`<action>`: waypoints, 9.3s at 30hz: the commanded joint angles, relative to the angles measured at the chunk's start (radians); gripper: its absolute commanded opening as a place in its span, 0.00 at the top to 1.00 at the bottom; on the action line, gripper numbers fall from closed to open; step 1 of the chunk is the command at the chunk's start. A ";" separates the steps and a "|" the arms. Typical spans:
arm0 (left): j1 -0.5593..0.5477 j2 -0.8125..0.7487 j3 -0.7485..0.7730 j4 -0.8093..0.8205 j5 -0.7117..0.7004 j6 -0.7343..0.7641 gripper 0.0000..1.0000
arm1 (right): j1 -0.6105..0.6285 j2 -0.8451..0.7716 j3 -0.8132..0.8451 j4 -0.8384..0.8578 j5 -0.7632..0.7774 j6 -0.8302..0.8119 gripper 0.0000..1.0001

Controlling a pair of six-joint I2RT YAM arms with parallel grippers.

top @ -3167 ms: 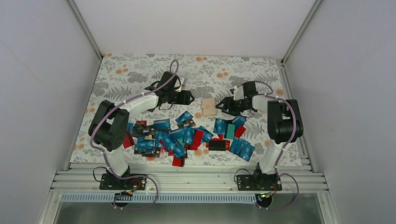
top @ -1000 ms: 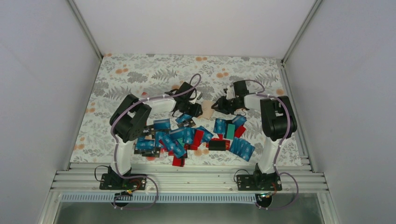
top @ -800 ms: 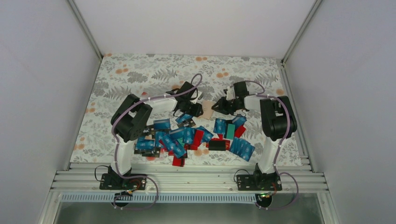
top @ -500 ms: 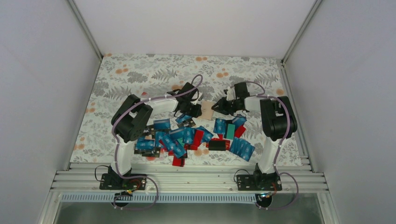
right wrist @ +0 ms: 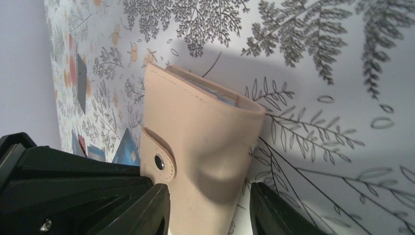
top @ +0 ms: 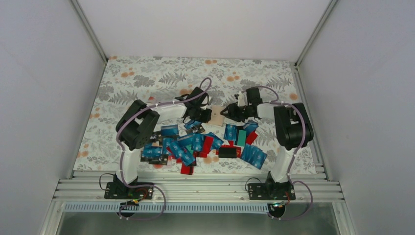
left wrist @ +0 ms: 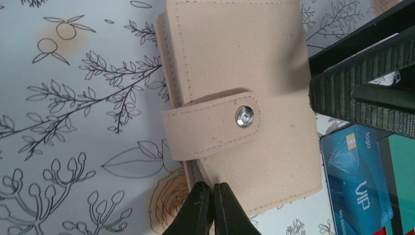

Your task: Put the credit cards into the card holder

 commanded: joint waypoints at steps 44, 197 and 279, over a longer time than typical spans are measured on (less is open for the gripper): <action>0.157 -0.468 -0.086 0.235 0.552 -0.032 0.98 | -0.009 -0.347 -0.027 0.385 -0.642 0.286 0.46; 0.192 -0.527 -0.327 0.248 0.143 0.013 0.55 | 0.283 -0.363 0.086 -0.151 0.034 -0.115 0.96; 0.050 -0.307 -0.214 0.231 -0.018 -0.038 0.98 | 0.205 -0.248 0.083 -0.254 0.253 -0.080 0.37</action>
